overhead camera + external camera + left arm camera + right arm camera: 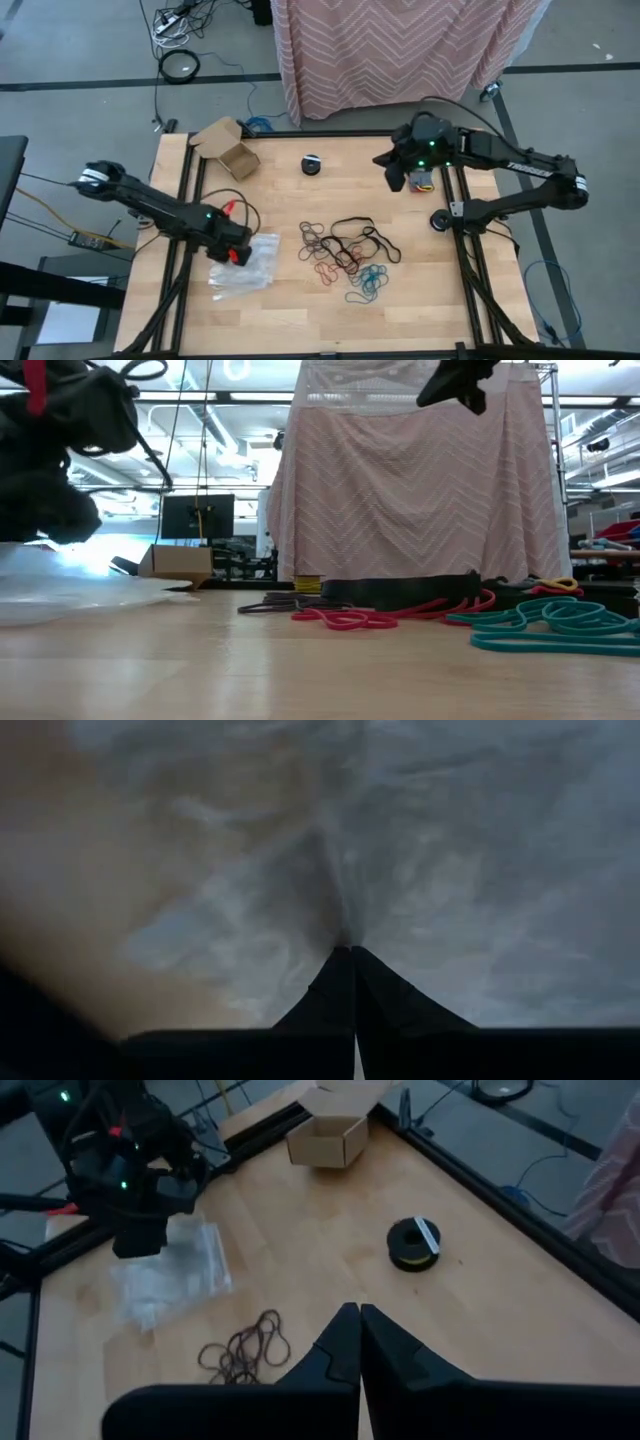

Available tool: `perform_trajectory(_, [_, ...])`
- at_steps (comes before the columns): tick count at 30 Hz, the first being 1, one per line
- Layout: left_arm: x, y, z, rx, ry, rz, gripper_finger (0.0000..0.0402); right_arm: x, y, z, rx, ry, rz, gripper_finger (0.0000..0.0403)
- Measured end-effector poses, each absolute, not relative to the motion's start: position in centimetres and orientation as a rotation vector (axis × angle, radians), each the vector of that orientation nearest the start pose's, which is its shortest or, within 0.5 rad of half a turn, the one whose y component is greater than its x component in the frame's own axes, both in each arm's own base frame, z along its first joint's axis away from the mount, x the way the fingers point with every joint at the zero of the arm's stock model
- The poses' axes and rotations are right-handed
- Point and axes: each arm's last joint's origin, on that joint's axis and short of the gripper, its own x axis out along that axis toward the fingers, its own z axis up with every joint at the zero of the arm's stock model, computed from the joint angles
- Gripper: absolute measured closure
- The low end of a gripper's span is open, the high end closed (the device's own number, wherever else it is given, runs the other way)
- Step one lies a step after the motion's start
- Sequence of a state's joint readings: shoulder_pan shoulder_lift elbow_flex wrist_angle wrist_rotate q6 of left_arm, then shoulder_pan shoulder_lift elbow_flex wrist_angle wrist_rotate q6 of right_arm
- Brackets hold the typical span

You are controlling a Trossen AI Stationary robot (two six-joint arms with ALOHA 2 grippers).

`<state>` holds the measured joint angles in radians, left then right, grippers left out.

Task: Sort rubber bands
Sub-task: Open the transparent zip bag

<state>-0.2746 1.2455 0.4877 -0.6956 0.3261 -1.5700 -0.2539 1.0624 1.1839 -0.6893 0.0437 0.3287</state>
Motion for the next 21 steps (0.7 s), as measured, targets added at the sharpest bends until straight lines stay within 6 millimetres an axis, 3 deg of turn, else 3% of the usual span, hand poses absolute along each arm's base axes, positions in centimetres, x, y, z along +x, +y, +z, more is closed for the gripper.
perform_trajectory(6, [19.5,-6.7,12.0,-1.425,1.391,0.634,0.0401,18.6,-5.2,37.5,0.358,0.543,-0.337,0.0402])
perform_trajectory(12, [22.6,-7.3,12.0,-1.421,1.246,0.644,0.0401,18.2,-4.9,37.4,0.336,0.572,-0.275,0.0403])
perform_trajectory(16, [23.3,-7.3,12.8,-1.362,1.210,0.677,0.0401,18.4,-4.7,37.3,0.340,0.582,-0.204,0.0403])
perform_trajectory(21, [22.9,-7.1,15.3,-1.274,1.241,0.741,0.0395,18.7,-4.7,37.0,0.355,0.609,-0.136,0.0400])
